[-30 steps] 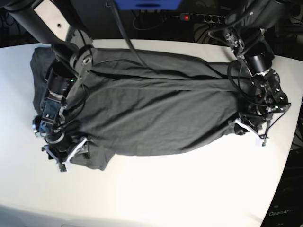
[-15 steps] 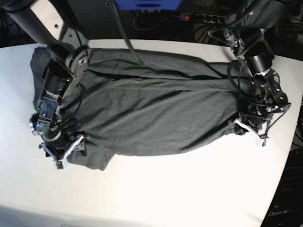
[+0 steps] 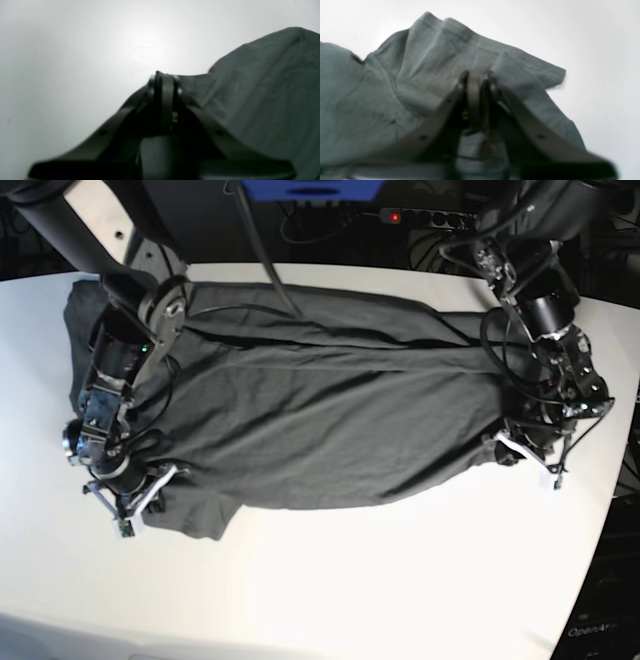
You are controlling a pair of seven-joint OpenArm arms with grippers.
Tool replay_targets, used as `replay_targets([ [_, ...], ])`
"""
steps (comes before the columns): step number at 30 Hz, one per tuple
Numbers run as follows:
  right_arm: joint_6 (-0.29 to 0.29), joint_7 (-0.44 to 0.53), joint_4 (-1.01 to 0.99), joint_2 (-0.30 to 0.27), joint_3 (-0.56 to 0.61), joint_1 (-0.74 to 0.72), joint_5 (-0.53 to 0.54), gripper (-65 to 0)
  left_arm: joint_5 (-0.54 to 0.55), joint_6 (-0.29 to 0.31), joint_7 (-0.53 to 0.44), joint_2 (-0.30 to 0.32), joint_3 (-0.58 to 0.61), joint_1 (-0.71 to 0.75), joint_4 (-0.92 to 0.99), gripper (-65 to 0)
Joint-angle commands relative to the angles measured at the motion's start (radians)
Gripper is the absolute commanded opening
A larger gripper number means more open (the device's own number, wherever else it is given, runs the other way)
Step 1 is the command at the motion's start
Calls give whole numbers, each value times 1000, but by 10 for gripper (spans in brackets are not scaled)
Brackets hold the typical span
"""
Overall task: Fold the T-shirt properly
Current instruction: 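Regrip the folded corner with the right gripper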
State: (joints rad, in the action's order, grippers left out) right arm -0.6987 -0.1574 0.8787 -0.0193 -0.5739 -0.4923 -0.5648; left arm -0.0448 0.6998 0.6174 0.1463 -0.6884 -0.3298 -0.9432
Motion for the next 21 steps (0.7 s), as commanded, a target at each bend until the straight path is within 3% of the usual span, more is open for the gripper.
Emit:
replay_targets([
  [1, 1, 23, 15, -8, 2, -29, 21, -641, -13, -2, 20, 5, 3, -13, -9, -626],
  [11, 1, 48, 44, -24, 4, -1, 19, -638, -11, -2, 14, 5, 3, -10, -9, -626],
  [15, 1, 115, 159, -3, 4, 73, 21, -638, -11, -2, 14, 5, 2, -12, -9, -626],
  [21, 1, 121, 268, 26, 2, 114, 21, -637, -11, -2, 14, 5, 2, -13, -9, -626],
])
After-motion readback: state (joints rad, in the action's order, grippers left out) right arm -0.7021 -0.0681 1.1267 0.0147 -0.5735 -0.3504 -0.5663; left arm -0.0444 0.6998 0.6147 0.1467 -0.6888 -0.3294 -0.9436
